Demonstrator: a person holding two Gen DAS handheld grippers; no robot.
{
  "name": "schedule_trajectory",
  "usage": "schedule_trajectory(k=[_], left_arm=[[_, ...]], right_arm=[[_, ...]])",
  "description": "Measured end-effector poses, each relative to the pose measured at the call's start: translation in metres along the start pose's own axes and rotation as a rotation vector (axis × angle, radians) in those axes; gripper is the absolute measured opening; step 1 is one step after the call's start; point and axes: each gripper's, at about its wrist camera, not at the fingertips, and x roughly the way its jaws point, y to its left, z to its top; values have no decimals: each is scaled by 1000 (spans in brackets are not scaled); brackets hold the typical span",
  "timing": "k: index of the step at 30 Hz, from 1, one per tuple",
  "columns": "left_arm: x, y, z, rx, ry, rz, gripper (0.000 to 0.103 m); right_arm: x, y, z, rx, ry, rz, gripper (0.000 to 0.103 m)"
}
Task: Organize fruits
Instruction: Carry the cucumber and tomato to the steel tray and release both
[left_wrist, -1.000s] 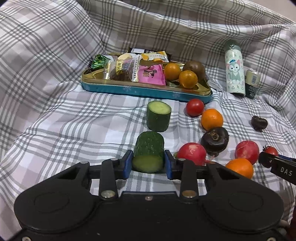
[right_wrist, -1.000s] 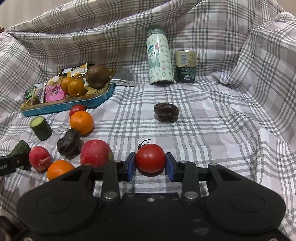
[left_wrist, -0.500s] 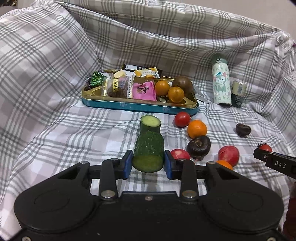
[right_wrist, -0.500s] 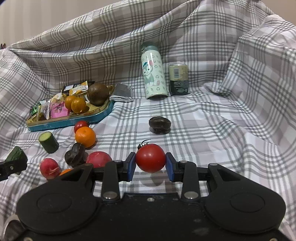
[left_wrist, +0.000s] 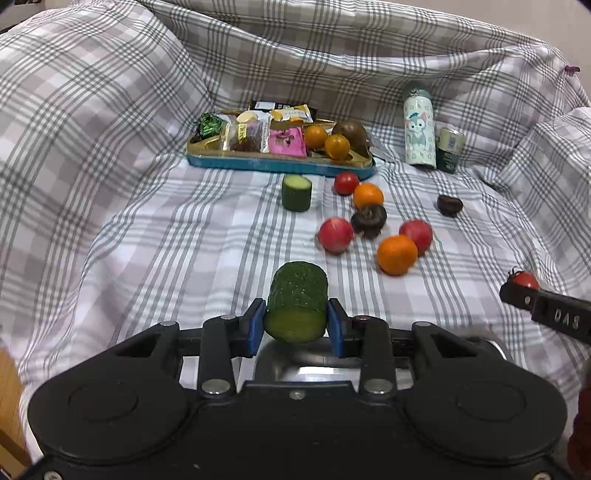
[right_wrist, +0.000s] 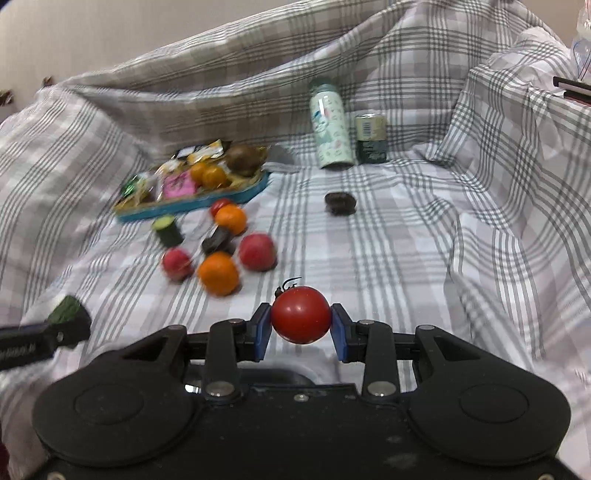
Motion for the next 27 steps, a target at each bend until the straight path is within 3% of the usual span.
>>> schedule_trajectory(k=[11,20,27], left_arm=[[-23,3,-51,52,-11,-41,44],[-25,-15,-65,150,-30,-33,39],[-24,-12,-66,144,-26,-33,39]], right_arm=[[-31,-2,-64,-75,29,25,36],[-31,5,-75,-132,45,83,36],[-32,1,-73,-117,30,107,38]])
